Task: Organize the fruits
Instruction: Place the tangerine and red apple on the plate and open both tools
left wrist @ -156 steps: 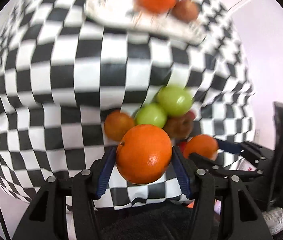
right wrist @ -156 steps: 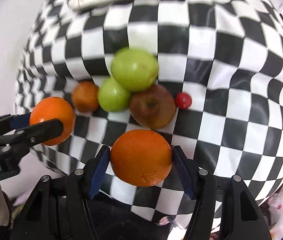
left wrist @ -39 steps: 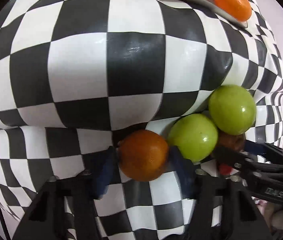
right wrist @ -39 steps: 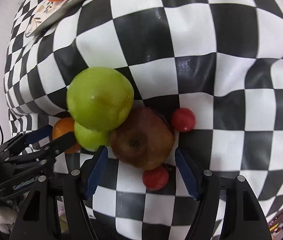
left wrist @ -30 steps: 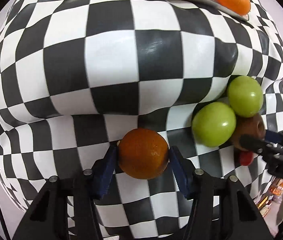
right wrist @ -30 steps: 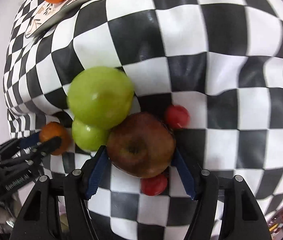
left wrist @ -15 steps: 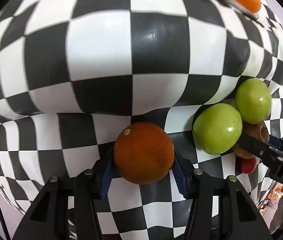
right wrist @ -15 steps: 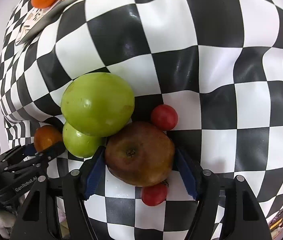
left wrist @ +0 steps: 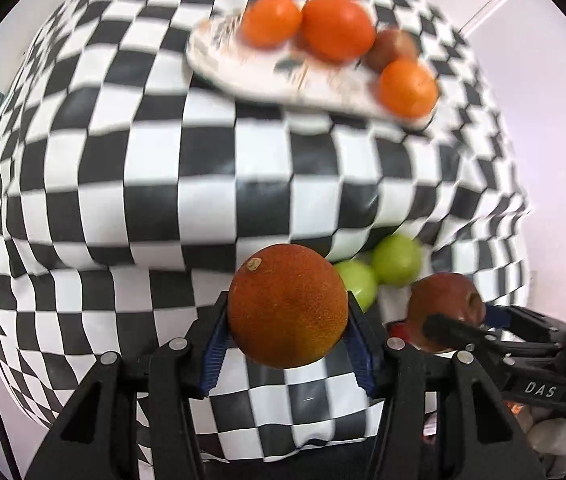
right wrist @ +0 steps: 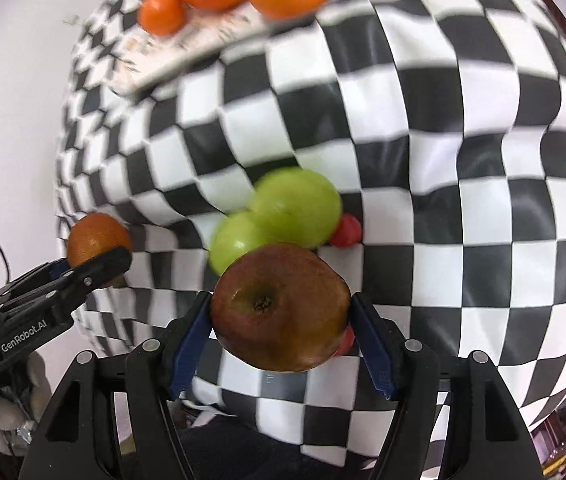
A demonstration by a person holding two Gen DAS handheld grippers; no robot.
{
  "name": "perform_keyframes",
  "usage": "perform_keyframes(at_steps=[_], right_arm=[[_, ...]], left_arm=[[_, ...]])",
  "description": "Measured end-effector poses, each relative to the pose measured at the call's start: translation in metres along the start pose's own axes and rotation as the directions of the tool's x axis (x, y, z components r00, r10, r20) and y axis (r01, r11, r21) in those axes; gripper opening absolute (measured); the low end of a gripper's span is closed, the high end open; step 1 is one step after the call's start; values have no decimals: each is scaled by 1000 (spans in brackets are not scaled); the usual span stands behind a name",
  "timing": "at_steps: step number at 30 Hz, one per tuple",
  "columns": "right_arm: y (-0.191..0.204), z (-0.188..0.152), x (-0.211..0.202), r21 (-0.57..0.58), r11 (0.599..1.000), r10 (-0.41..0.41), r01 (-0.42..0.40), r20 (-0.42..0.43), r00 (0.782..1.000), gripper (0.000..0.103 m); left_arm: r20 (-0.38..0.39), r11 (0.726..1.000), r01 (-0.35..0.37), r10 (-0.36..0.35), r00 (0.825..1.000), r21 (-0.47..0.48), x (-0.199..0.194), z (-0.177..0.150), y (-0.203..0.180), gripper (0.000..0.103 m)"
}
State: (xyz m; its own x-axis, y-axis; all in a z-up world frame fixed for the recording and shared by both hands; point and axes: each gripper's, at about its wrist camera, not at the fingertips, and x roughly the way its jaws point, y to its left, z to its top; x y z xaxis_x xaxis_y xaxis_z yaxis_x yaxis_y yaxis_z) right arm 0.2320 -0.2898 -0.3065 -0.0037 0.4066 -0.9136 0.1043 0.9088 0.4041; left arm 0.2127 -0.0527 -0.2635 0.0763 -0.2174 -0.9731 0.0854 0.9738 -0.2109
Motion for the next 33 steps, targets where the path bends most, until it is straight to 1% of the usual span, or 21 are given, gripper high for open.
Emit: perform_keyframes(at_steps=[2,3,4,6,9,13,15,19,21,26,29,32,33], right_arm=[[9,12,-15,-17,1000,17,-17,29,999,71],[16,18,-24,-19,999,35,-34,52,998,71],[23,25,-32,-30,999,45,-43,66,997,71],[33,48,-46,-50,998,55,-50,106,993,71],[47,82,-57,-72,996,57,-47,150,987,71],[71,130,-50,-93,995,41,-26,166,985,71],[80,150,-43,-105,994,25,-8,161,987,71],[88,177,-22,-123,992,-21,37,128,992,71],[92,189,-9,-130,989,-51,65,106,993,71],[86,202,15,-119,988,-90,95,40,995,71],[84,203,23,-115,989,-94,95,14,995,71],[85,204,34,-124,987,-109,107,-8,994,72],[86,203,37,-126,986,-109,107,-13,994,72]], left_arm=[[23,1000,21,-20,1000,-2,-21,20,0,49],[33,1000,27,-27,999,3,-32,36,7,49],[46,1000,27,-28,999,8,-40,47,5,49],[74,1000,15,-15,997,12,-52,70,8,49],[104,999,-25,22,994,22,-59,107,11,49],[96,997,-74,73,993,7,-50,157,27,49],[73,996,-89,88,993,0,-41,180,35,49],[9,993,-119,119,993,-11,-15,210,45,49],[-30,992,-128,127,991,-11,9,221,48,49],[-100,991,-133,132,986,-5,32,228,55,50],[-129,991,-132,130,983,-8,45,228,59,50],[-134,989,-144,142,981,-10,50,228,60,51],[-139,990,-138,134,981,-18,53,231,59,51]])
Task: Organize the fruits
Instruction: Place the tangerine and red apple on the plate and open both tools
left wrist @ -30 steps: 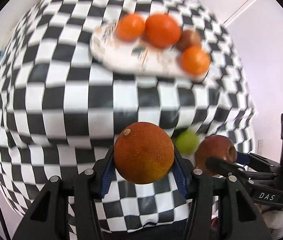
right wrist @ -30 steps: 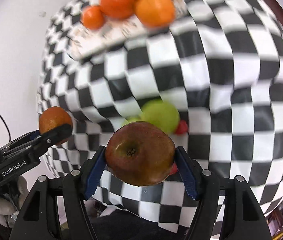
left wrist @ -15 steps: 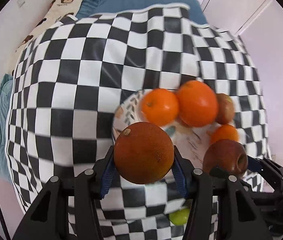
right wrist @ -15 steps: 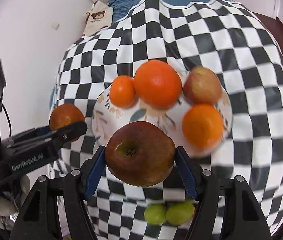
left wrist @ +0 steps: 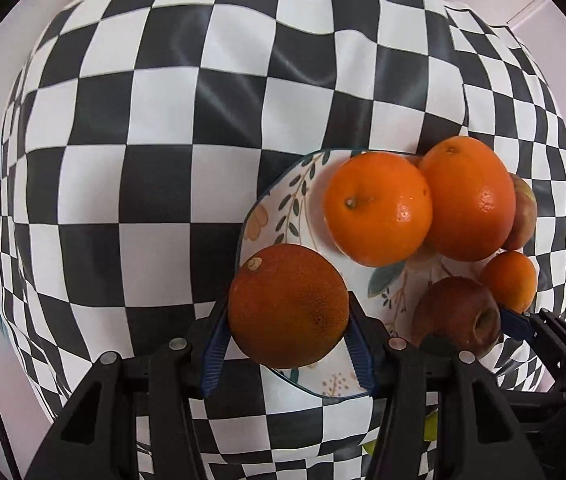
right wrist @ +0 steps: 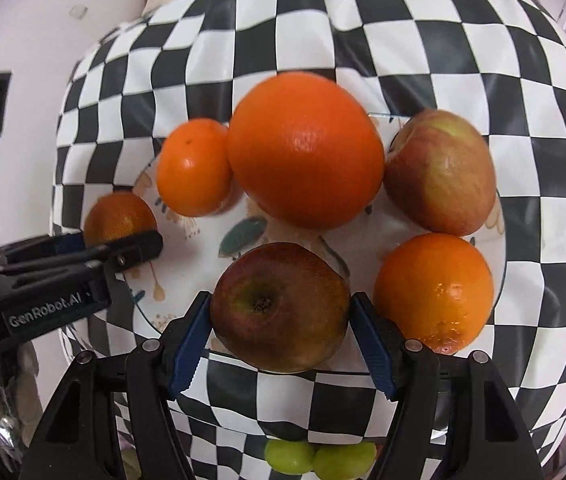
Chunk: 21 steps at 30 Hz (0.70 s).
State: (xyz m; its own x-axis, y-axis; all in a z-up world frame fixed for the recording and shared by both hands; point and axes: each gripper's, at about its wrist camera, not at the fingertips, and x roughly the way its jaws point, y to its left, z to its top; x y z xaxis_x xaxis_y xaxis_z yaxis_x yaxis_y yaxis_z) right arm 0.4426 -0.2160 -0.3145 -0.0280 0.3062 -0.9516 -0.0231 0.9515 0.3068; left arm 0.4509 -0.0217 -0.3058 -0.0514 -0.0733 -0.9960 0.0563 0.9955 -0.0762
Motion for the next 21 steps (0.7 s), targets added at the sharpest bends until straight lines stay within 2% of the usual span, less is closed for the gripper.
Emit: perform_keyframes(at_steps=[4,7,8,9,10,16,21], right_arm=[[5,4,5,-7,1000,-17,17,-19,1000,72],[5,8,1,7,1000,-17,17,-38,999,73],[4,9,-1,19,1000,-10,10,-45,999,78],[2,9,-3,32,999,6,-5,-49,999,93],[2,12,-2,45,999,26,-24,-48,999,95],[1,10,-32,43,999,2,-2,0,1000,96],[-10,-5,-58,50,995,-87,84,70,994,96]], left_arm=[[-13,1000,3,-3,1000,-6,2,6,1,52],[-10,1000,6,-6,1000,-11,2,11,2,64],[-4,1000,3,-3,1000,-15,1,11,4,76],[4,1000,12,-12,1000,-19,-1,12,5,83],[8,1000,18,-18,1000,-23,-3,13,6,84],[42,996,51,-48,998,-73,-19,11,23,85],[102,994,44,-34,994,-95,-42,-9,29,85]])
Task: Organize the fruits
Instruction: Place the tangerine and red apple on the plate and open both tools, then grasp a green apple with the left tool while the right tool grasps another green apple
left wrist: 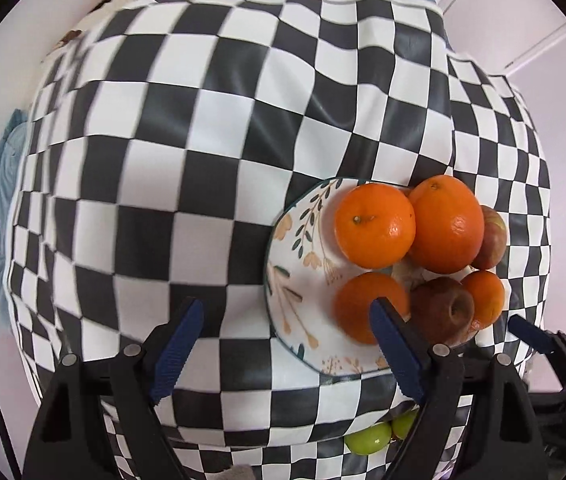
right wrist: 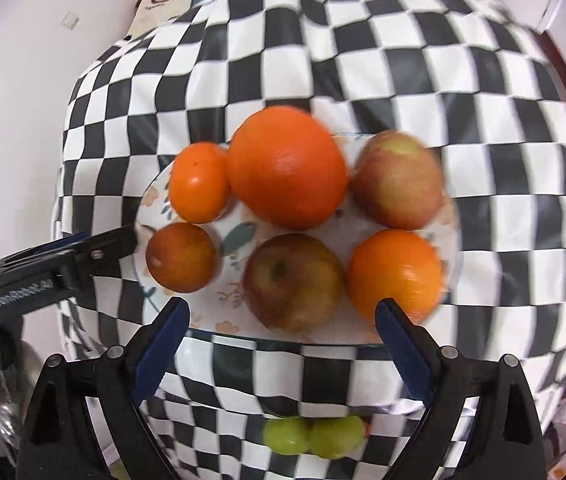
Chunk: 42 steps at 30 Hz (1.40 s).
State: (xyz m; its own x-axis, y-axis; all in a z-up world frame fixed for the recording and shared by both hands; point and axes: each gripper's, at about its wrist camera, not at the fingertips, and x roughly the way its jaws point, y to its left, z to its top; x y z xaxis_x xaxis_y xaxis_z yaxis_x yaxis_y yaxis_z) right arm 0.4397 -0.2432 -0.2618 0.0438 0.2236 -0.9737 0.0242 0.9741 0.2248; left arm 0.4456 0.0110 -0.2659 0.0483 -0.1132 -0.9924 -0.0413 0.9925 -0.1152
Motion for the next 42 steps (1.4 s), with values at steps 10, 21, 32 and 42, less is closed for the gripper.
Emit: perform_keyframes(at_steps=[10,21,32,42], right_arm=[[-14,-38,-43,20,996,-85,83,118,989,96],[0,-86,-103,29,993,-114,111,267,957,96],[-10,-135,-111,76,997,-46,26,272,961,96],[-72,-166,19,255,954,153,-158,37,988,95]], left_arm=[[132,999,-38,34,991,32,-48,-71,-16,85],[327,992,-94,63,943,79,-119,-131,-38,85],[289,993,-70,39,957,96,-108,-170,-51,90],[108,984,-161,152,983,81,-1,-196,-55,102]])
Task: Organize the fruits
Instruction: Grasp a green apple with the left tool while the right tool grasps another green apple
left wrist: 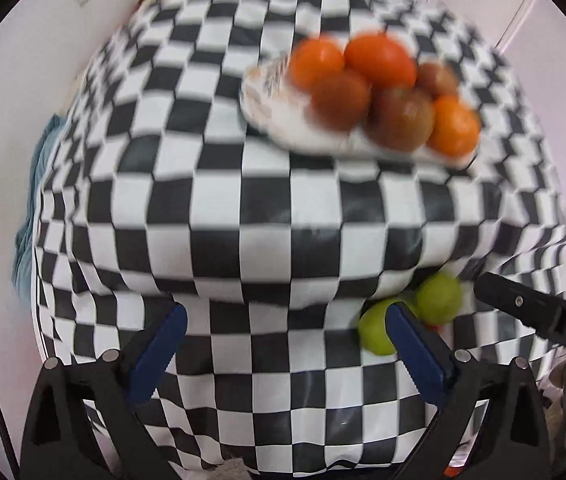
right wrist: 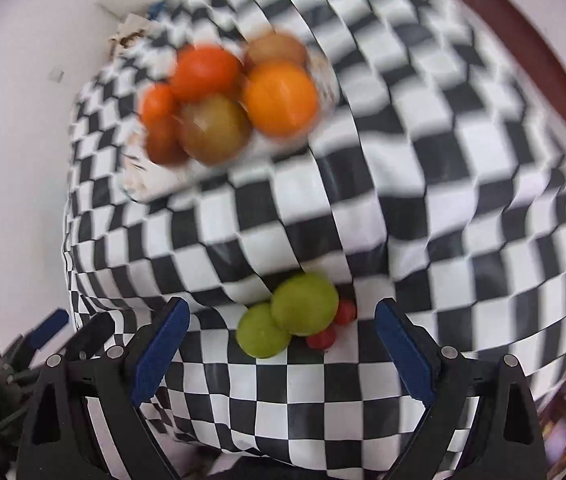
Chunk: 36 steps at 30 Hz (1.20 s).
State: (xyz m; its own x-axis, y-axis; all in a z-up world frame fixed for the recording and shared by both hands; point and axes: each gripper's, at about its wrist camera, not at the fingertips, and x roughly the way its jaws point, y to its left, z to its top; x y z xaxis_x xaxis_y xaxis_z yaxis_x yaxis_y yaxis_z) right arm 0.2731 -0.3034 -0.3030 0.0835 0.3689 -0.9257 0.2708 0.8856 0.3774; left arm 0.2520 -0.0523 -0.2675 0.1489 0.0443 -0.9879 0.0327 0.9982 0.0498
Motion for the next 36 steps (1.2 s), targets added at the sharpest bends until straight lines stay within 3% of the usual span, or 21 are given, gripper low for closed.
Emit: perform_keyframes(at_steps=[3,7,9,11,12,15,19,24,29,31,33,34,36], right_arm=[[-16,-1,39,46,998,41,-37,-84,996,80],[-25,-3,73,42,998,52,-47,-134,990,76],[-25,-1,77,16,999,36,-35,-110,993,75],[-21,2,78,-19,999,42,-43,-87,995,64],[-19,3,80,-30,999,31,-33,-90,995,64],[-11,0,80,-73,997,-2,-4,-82,997,63],[-14,-5,70,-45,999,0,-3,-67,998,63],[-40,-20,44,44,999,-15,16,-23,1000,63],[-67,-33,30,125,991,-48,47,0,999,63],[-75,-37,30,151,987,-60,60,-1,998,63],[-81,-42,35,168,984,-65,65,-8,998,63],[-87,-42,35,174,983,-65,66,-10,998,63],[-92,-42,37,176,982,-61,63,-16,998,63]], left_arm=[[-46,1000,-26,27,999,16,22,-9,-7,102],[-91,998,-45,49,995,44,40,-16,-17,102],[-110,998,-43,49,993,53,46,-20,-22,101],[-120,997,-41,49,992,67,52,-23,-27,101],[-131,997,-35,44,990,74,56,-24,-30,101],[-152,997,15,-2,988,82,63,-29,-36,101],[-160,988,82,-60,985,132,69,-33,-48,101],[-175,954,204,-167,970,221,73,-37,-71,101],[-202,921,266,-213,956,284,85,-36,-101,101],[-209,916,285,-231,950,283,90,-33,-108,94],[-215,913,303,-249,944,273,95,-33,-114,65],[-222,913,303,-247,943,273,98,-35,-119,59],[-217,917,304,-252,943,257,100,-35,-121,57]])
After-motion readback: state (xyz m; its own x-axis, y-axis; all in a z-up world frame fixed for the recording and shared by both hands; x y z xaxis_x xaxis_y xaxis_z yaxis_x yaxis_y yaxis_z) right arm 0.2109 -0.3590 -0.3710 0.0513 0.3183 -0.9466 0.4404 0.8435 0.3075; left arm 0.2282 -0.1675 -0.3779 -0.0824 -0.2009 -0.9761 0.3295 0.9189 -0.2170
